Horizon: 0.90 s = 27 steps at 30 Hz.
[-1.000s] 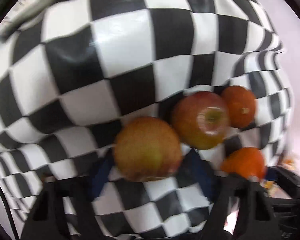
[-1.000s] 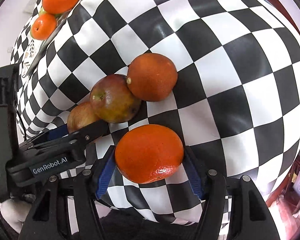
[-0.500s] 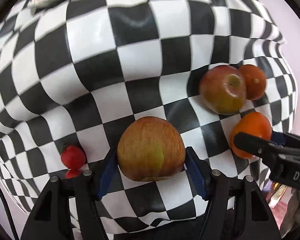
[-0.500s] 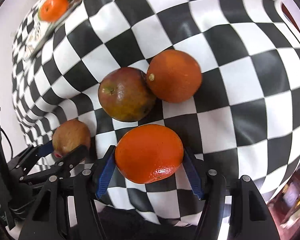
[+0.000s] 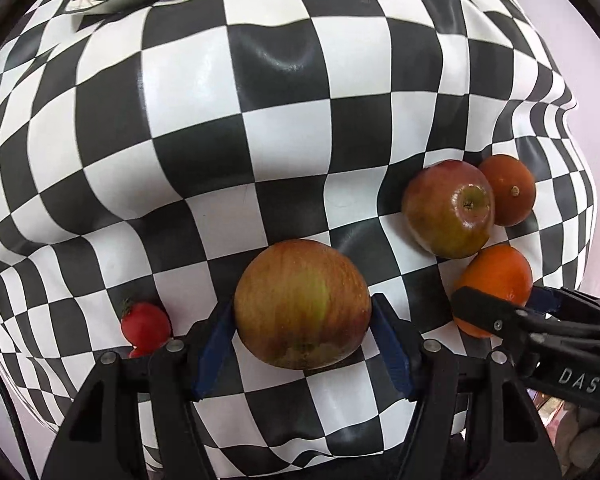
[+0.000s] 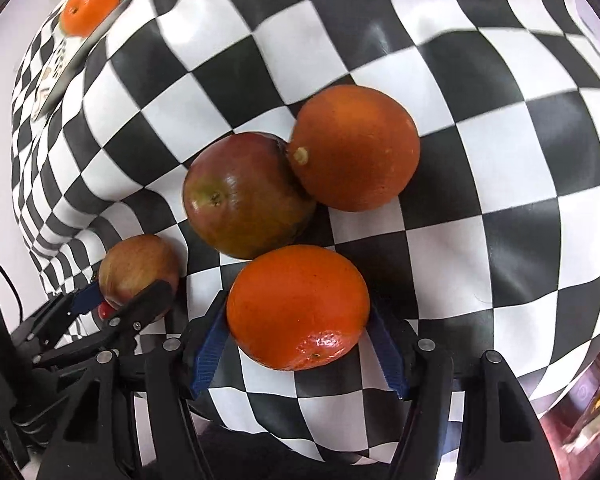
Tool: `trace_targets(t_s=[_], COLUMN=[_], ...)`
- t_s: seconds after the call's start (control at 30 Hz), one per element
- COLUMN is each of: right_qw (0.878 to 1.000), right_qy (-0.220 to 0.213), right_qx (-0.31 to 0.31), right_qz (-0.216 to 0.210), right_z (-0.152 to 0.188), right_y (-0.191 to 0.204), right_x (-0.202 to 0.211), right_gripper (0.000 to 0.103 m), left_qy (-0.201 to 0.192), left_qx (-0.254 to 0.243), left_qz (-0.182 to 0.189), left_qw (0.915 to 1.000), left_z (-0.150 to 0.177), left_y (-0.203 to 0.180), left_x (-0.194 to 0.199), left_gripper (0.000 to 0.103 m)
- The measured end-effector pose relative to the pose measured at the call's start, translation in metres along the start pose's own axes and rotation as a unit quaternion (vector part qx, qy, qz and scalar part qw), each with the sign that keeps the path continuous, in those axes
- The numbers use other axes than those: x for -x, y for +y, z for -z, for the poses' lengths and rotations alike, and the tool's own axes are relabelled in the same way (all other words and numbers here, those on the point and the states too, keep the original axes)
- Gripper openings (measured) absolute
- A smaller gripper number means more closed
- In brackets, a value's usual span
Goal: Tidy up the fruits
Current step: 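Close the left tool on the red apple while the right grasps the orange, lift, then place the red apple and orange on the plate and open both tools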
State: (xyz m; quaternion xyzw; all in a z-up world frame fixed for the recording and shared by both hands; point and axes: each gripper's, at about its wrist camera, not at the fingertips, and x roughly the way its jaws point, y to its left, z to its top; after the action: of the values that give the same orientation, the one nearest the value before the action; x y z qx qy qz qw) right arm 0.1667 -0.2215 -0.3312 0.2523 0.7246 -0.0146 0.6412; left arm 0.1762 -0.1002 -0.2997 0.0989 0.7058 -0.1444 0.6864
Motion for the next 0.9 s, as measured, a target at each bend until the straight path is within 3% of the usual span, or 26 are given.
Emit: trace_targets(t_s=[0.07, 0.27, 0.43, 0.7, 0.9], right_qw=[1.000, 0.999, 0.998, 0.990, 0.986], right_qy=[-0.006, -0.023, -0.048, -0.100, -0.113], right_qx=[0.008, 0.024, 0.033, 0.058, 0.062], right_qz=[0.002, -0.013, -0.038, -0.077, -0.104], right_z=[0.002, 0.010, 0.007, -0.043, -0.100], right_y=[0.004, 0.012, 0.028, 0.074, 0.124], right_x=[0.005, 0.032, 0.065, 0.118, 0.112], right_gripper=[0.068, 0.068, 0.068, 0.067, 0.067], left_qy=[-0.009, -0.042, -0.083, -0.145, -0.148], left_qx=[0.002, 0.004, 0.010, 0.047, 0.063], left_qz=[0.000, 0.004, 0.021, 0.049, 0.026], left_qw=[1.0000, 0.9991, 0.9963, 0.9871, 0.9866], left_z=[0.008, 0.012, 0.010, -0.035, -0.096], left_y=[0.025, 0.035, 0.047, 0.095, 0.136], left_x=[0.019, 0.045, 0.089, 0.174, 0.177], left_gripper=[0.064, 0.064, 0.064, 0.064, 0.064])
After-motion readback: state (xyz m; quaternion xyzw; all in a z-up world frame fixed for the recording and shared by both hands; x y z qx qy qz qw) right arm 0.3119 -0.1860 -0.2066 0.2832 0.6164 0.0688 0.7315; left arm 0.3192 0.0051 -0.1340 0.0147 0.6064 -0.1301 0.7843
